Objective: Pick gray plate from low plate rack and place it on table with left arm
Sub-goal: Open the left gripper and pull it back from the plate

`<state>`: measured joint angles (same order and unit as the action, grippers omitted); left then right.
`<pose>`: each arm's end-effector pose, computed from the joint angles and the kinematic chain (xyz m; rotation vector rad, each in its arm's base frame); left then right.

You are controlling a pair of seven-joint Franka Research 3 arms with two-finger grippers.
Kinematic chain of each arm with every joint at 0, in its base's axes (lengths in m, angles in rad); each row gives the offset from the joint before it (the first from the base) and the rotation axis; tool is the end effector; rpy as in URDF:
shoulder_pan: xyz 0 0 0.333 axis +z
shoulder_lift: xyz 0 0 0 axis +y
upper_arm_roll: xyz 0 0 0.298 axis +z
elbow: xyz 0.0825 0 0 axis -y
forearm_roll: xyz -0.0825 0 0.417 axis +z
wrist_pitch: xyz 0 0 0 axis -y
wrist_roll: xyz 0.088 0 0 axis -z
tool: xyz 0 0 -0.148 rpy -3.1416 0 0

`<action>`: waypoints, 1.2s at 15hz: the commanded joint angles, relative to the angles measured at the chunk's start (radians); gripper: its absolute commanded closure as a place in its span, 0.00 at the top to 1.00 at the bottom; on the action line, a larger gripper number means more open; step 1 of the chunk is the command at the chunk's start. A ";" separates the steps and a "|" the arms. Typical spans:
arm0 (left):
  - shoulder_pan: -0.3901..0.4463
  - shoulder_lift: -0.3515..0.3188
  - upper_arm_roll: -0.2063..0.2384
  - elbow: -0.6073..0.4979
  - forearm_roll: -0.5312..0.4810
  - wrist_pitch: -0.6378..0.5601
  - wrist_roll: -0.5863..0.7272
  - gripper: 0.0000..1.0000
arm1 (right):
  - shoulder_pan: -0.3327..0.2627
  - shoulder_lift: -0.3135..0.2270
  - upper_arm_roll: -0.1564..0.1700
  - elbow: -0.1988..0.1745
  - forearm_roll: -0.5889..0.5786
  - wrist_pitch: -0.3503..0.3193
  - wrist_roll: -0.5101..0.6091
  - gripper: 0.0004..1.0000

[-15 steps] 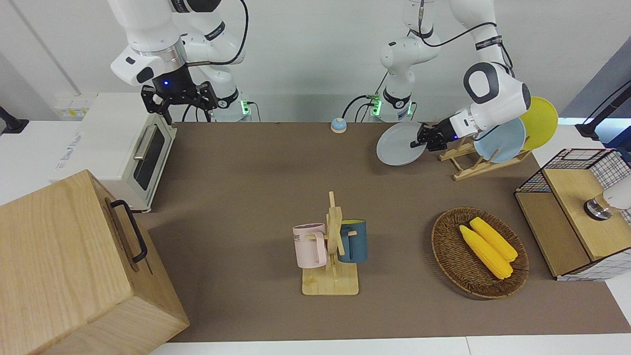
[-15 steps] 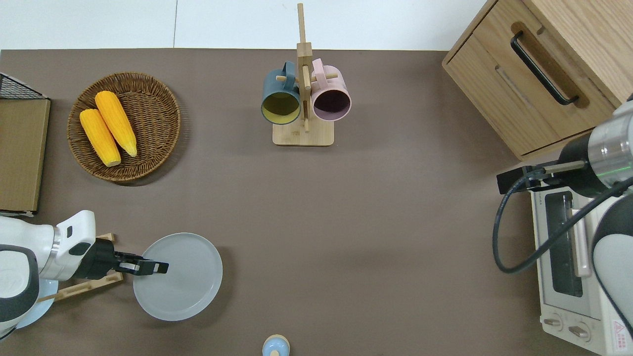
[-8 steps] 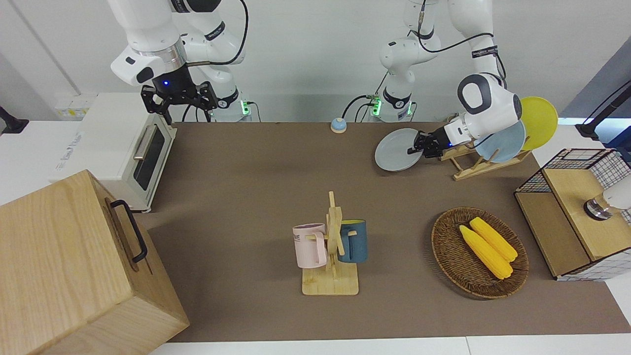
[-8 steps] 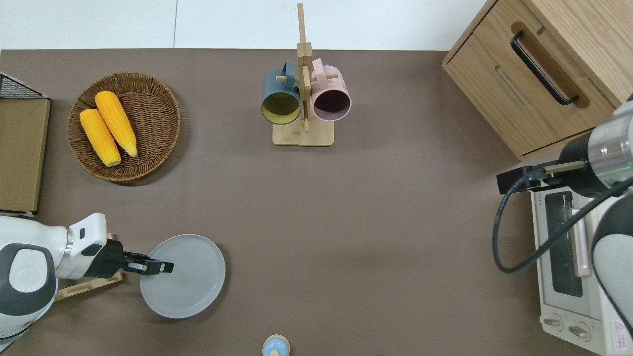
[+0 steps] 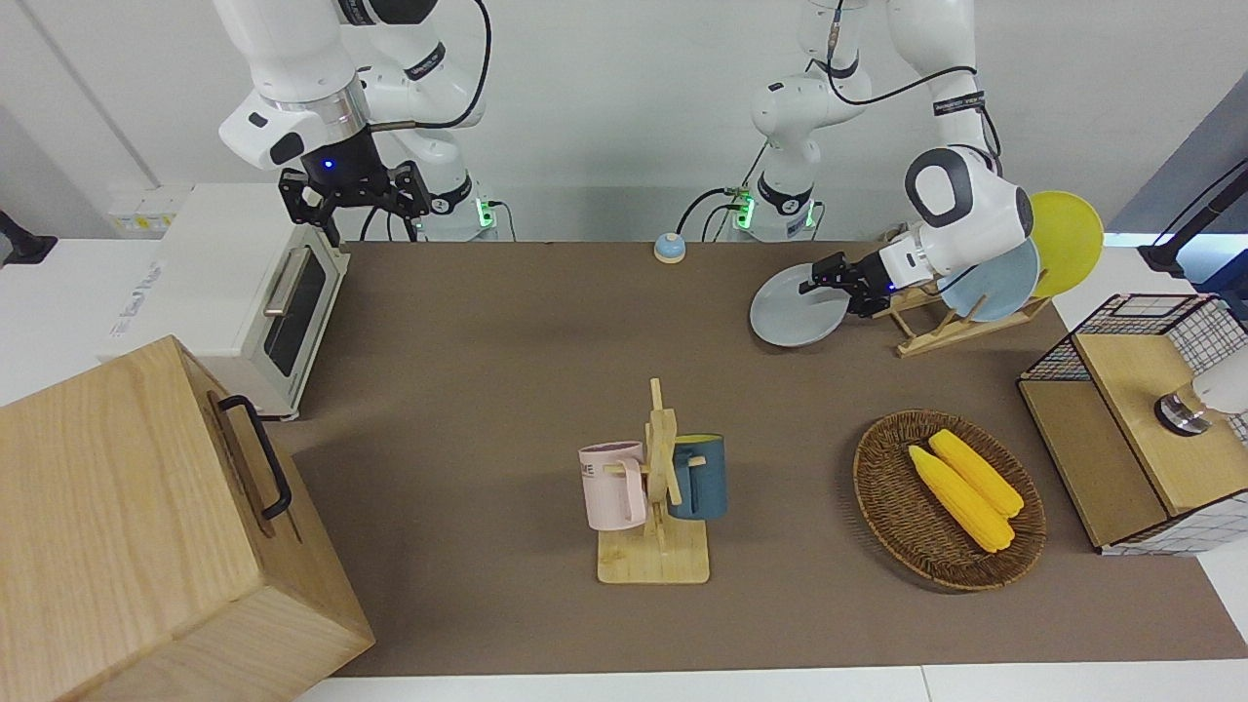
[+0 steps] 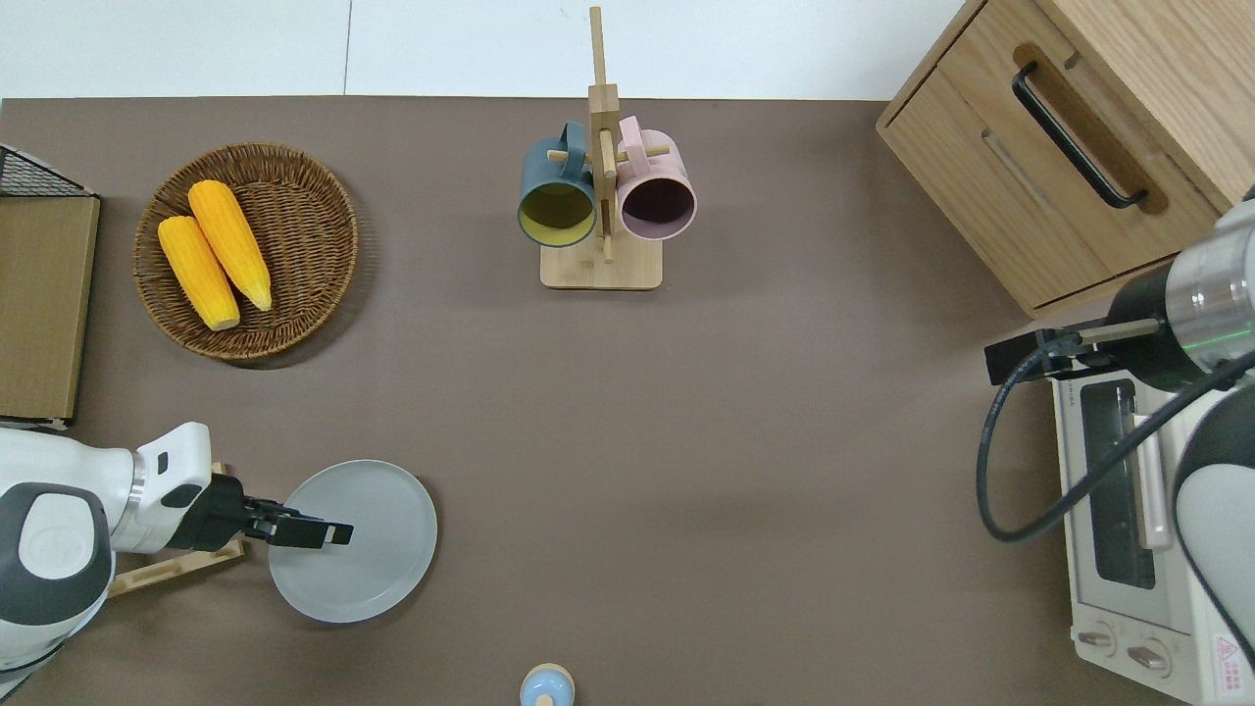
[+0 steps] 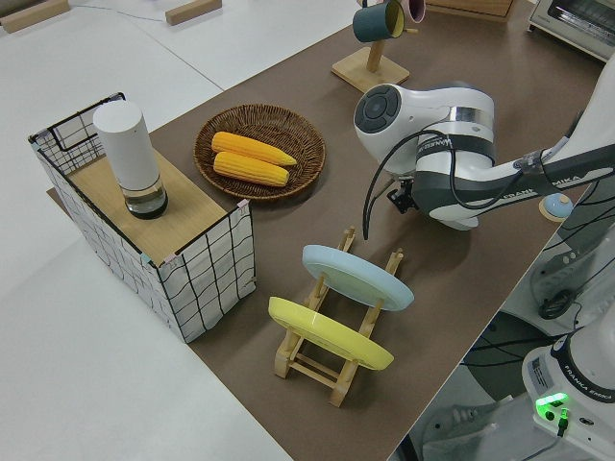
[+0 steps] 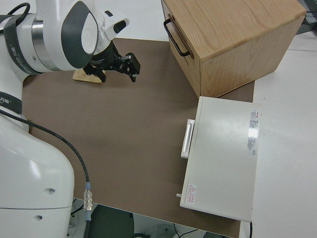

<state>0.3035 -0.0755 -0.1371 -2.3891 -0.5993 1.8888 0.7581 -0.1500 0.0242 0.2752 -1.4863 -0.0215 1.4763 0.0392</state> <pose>0.4593 0.0134 0.2575 2.4749 -0.3390 -0.1805 0.5797 0.0679 0.5860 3.1209 0.1317 -0.0499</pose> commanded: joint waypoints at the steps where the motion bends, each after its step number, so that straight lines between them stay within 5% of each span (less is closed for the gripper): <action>1: 0.003 -0.024 0.004 0.002 -0.007 0.015 0.003 1.00 | -0.019 -0.003 0.018 0.009 -0.002 -0.014 0.013 0.98; 7: -0.007 -0.024 0.002 0.154 0.085 -0.034 -0.137 1.00 | -0.019 -0.003 0.018 0.009 -0.002 -0.014 0.013 0.98; 18: -0.010 -0.029 -0.006 0.542 0.314 -0.321 -0.397 1.00 | -0.019 -0.001 0.018 0.009 -0.002 -0.014 0.013 0.98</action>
<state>0.3037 -0.1110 -0.1396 -1.9467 -0.3496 1.6311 0.4434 -0.1500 0.0241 0.2752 -1.4864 -0.0215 1.4763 0.0392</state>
